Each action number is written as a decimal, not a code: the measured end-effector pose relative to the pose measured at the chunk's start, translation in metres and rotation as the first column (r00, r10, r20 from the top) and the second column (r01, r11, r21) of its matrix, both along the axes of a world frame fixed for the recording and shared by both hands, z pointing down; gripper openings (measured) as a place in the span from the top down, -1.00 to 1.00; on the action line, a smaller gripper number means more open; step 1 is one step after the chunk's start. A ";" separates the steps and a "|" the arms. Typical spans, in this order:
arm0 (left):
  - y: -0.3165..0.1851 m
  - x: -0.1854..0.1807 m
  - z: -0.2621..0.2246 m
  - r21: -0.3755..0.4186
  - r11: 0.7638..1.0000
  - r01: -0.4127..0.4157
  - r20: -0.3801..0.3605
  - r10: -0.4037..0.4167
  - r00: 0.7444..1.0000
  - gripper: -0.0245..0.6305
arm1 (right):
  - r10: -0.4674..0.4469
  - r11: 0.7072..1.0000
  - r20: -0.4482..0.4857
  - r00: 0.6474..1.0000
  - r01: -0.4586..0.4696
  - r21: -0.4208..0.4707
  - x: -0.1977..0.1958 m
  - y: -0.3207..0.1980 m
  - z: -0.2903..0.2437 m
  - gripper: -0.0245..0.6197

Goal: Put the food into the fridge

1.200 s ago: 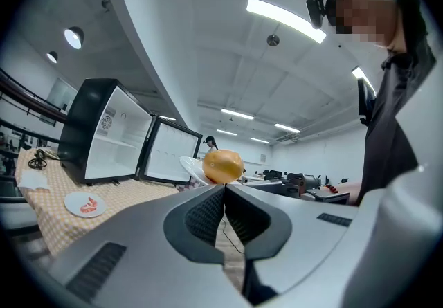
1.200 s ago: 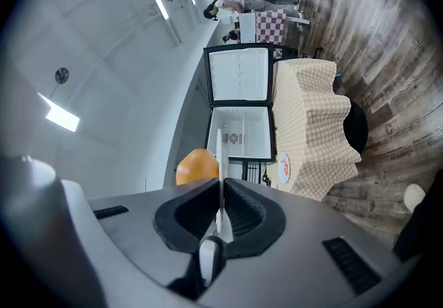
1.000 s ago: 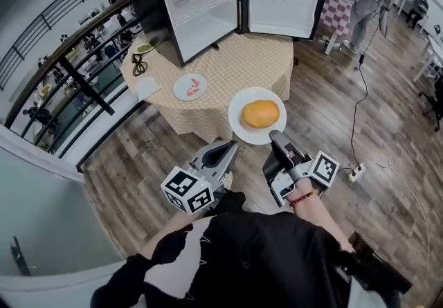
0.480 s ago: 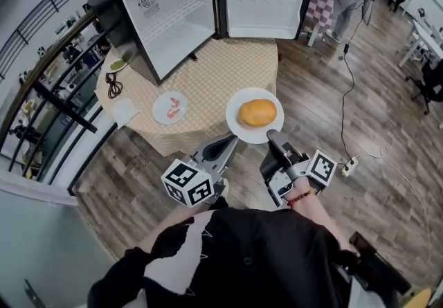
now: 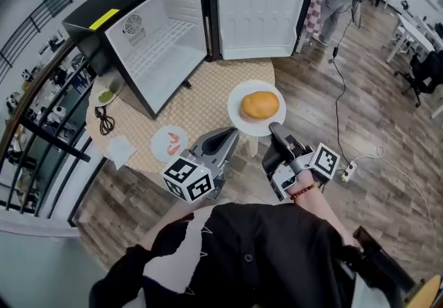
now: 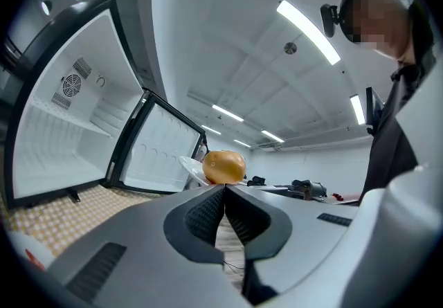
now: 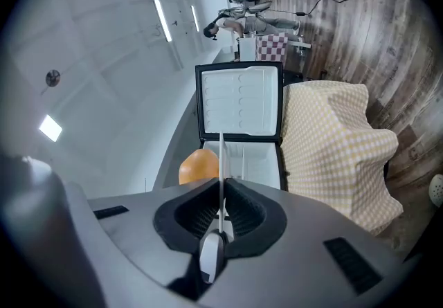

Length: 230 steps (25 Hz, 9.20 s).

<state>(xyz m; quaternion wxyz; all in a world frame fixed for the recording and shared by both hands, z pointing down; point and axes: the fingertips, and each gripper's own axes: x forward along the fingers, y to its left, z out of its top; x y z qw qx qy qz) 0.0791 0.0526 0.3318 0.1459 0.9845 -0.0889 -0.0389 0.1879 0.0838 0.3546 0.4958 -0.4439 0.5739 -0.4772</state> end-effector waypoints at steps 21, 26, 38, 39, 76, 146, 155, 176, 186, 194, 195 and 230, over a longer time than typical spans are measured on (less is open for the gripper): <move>-0.149 -0.028 0.010 -0.014 0.999 0.036 0.002 -0.036 0.999 0.89 | -0.015 1.000 0.012 1.000 0.015 -0.023 -0.020 -0.147 0.014 0.84; -0.157 -0.033 0.026 -0.054 0.997 0.049 0.017 -0.048 0.999 0.89 | -0.035 0.997 0.013 0.999 0.036 -0.072 -0.025 -0.158 0.025 0.84; -0.184 -0.048 0.043 -0.094 0.983 0.157 0.030 -0.155 0.987 0.89 | -0.142 0.981 0.033 0.989 0.145 -0.125 -0.036 -0.203 0.045 0.84; -0.188 -0.049 0.044 -0.095 0.980 0.173 0.034 -0.170 0.985 0.89 | -0.152 0.980 0.038 0.988 0.155 -0.128 -0.035 -0.210 0.047 0.84; -0.337 -0.013 0.090 -0.096 0.860 0.501 0.094 -0.493 0.865 0.89 | -0.435 0.838 0.050 0.899 0.424 -0.343 -0.037 -0.455 0.147 0.84; -0.336 -0.037 0.101 -0.179 0.806 0.564 0.066 -0.562 0.825 0.89 | -0.404 0.834 -0.515 0.756 0.074 -0.547 -0.041 -0.526 0.159 0.76; -0.333 -0.038 0.102 -0.187 0.805 0.564 0.063 -0.563 0.824 0.89 | -0.426 0.855 -0.645 0.634 0.050 -0.516 -0.042 -0.527 0.158 0.70; -0.333 -0.036 0.102 -0.191 0.802 0.565 0.054 -0.566 0.822 0.89 | -0.463 0.873 -0.797 0.387 0.045 -0.486 -0.044 -0.524 0.161 0.57; -0.332 -0.037 0.101 -0.189 0.801 0.568 0.053 -0.570 0.820 0.89 | -0.477 0.869 -0.817 0.325 0.038 -0.493 -0.044 -0.525 0.163 0.53; -0.330 -0.035 0.099 -0.188 0.799 0.572 0.050 -0.573 0.818 0.89 | -0.496 0.858 -0.815 0.300 0.027 -0.513 -0.044 -0.526 0.163 0.50; -0.330 -0.035 0.099 -0.188 0.798 0.572 0.050 -0.574 0.817 0.89 | -0.500 0.856 -0.812 0.301 0.027 -0.516 -0.044 -0.526 0.163 0.50; -0.318 -0.064 0.080 -0.170 0.772 0.612 0.022 -0.618 0.786 0.89 | -0.532 0.831 -0.826 0.186 -0.073 -0.552 -0.043 -0.527 0.161 0.40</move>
